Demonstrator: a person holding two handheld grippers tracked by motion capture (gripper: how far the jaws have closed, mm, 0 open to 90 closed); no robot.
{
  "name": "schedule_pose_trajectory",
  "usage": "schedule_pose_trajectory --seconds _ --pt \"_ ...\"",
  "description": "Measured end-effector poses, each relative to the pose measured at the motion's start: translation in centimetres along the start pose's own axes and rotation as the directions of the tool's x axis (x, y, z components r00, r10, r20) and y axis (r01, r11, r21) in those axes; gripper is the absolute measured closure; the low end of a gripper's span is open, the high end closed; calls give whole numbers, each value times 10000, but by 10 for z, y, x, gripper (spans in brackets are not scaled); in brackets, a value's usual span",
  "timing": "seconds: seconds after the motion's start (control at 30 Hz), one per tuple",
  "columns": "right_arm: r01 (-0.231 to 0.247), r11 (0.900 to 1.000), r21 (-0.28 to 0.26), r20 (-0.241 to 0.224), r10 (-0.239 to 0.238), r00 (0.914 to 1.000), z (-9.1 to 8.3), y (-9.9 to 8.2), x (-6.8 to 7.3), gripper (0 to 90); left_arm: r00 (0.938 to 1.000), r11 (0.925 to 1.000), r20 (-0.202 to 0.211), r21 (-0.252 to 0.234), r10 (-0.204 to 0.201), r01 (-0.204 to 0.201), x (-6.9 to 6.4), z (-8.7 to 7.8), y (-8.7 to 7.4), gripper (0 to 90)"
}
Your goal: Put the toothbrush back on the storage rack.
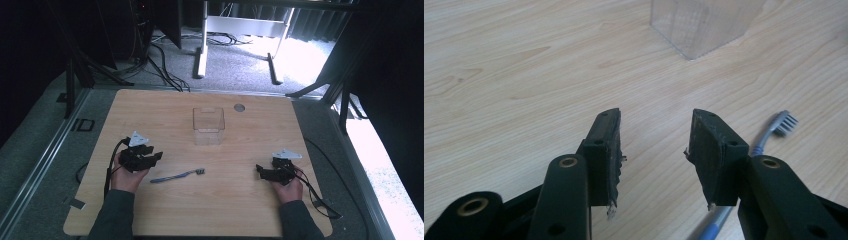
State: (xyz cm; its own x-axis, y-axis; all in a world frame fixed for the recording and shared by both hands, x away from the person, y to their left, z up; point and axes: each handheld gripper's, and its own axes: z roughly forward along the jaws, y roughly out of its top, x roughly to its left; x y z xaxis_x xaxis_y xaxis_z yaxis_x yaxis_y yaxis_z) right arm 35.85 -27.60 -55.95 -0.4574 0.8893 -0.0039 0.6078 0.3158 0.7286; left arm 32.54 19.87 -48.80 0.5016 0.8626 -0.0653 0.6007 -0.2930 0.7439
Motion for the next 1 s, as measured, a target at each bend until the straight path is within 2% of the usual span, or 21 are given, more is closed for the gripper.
schedule_pose_trajectory --seconds 0.17,0.5,1.0 --pt "15 10000 -5 -17 -15 10000 0 0 0 206 9998 9999 107 -17 136 -136 -4 2 3 574" --pt "47 10000 4 -72 -47 10000 0 0 0 205 9992 9999 354 -31 161 -160 -8 4 4 577" --pt "129 9999 -7 -144 -129 9998 1 1 0 205 9944 9965 680 144 809 -821 -20 9 9 558"
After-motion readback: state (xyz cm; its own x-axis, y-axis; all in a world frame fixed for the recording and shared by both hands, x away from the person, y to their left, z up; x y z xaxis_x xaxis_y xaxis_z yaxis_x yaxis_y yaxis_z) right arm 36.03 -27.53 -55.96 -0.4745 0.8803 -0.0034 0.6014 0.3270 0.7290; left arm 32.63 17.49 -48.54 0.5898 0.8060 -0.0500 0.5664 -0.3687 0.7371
